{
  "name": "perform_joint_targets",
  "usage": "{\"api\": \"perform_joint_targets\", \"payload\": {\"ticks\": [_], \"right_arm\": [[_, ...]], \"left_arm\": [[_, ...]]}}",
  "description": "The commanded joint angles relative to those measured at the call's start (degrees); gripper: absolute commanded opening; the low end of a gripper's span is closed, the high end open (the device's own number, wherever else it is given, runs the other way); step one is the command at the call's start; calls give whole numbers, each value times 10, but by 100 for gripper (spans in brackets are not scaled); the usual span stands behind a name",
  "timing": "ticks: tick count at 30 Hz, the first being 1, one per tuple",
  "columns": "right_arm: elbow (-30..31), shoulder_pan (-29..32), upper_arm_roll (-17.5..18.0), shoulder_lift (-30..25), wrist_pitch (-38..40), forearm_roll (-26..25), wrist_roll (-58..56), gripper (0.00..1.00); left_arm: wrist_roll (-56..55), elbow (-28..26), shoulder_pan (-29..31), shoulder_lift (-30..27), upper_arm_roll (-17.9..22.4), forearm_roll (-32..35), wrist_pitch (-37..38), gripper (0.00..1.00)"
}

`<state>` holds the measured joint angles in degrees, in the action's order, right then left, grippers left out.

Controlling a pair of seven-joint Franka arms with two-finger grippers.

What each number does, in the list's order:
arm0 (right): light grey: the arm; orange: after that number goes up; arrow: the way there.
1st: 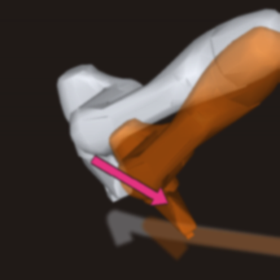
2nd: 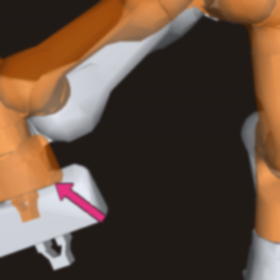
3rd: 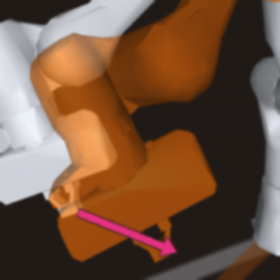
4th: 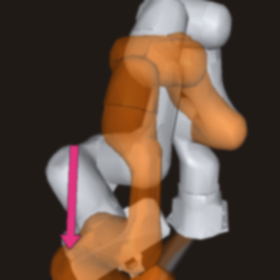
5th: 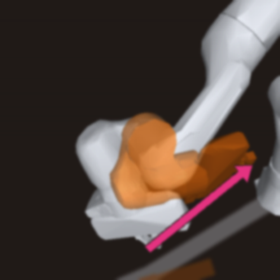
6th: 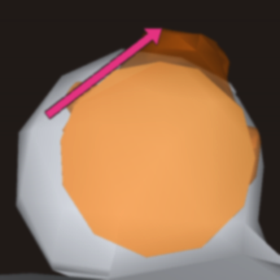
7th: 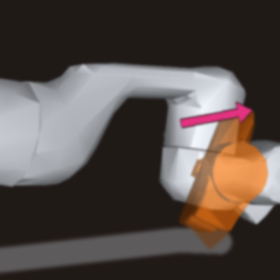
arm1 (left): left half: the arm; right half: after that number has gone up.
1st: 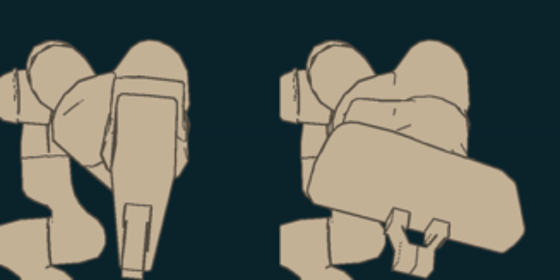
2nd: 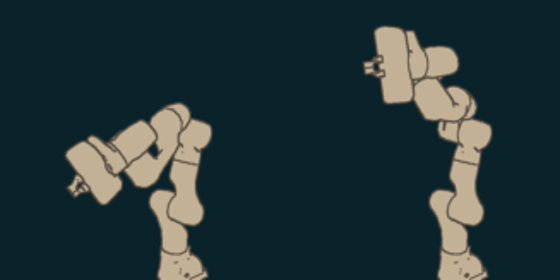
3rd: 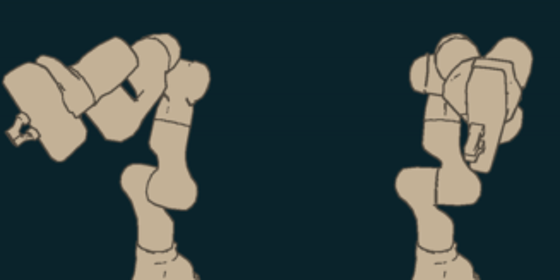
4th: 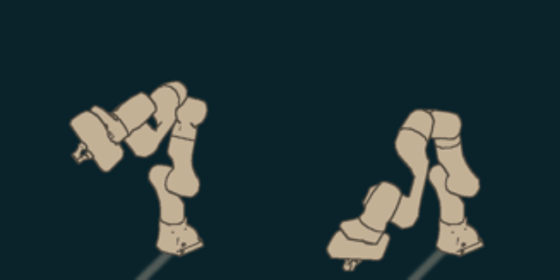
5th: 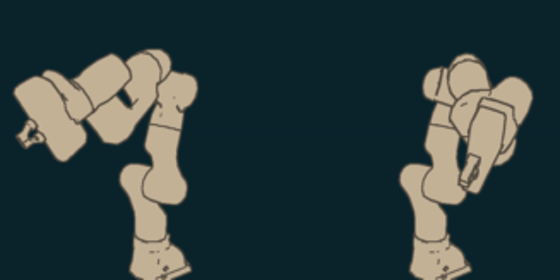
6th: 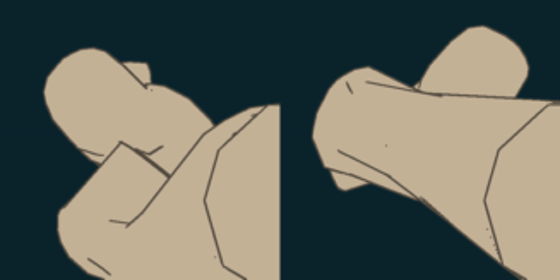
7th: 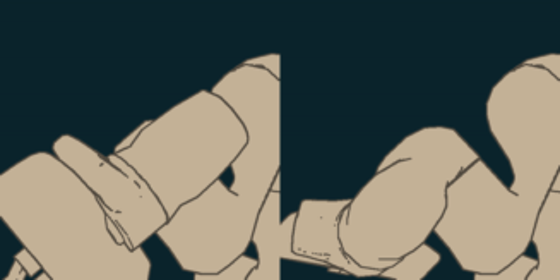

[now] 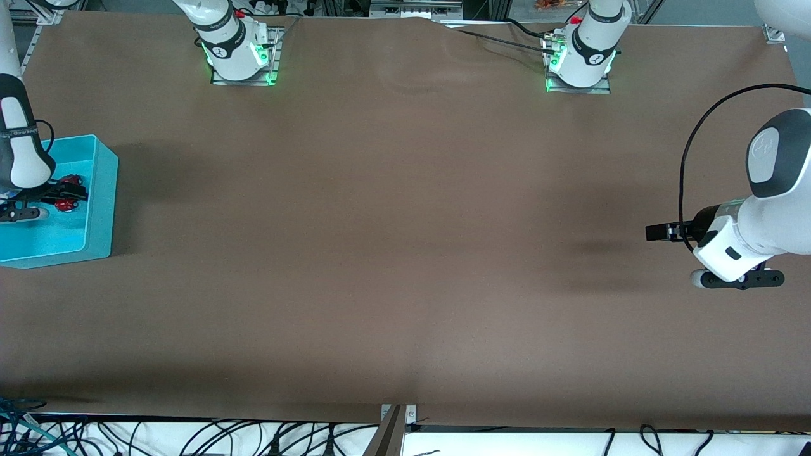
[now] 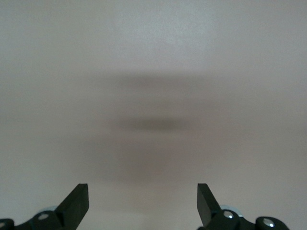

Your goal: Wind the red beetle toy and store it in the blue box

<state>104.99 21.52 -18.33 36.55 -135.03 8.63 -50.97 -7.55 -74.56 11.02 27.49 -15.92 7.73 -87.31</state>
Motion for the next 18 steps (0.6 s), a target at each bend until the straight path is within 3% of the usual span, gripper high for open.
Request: {"api": "perform_joint_targets", "payload": {"ticks": [1, 18], "right_arm": [[-10, 6, 4, -24, 48, 9, -4, 100], [-32, 5, -7, -74, 158, -1, 3, 100]], "left_arm": [[10, 20, -5, 8, 1, 9, 7, 100], [9, 20, -5, 8, 1, 8, 7, 100]]}}
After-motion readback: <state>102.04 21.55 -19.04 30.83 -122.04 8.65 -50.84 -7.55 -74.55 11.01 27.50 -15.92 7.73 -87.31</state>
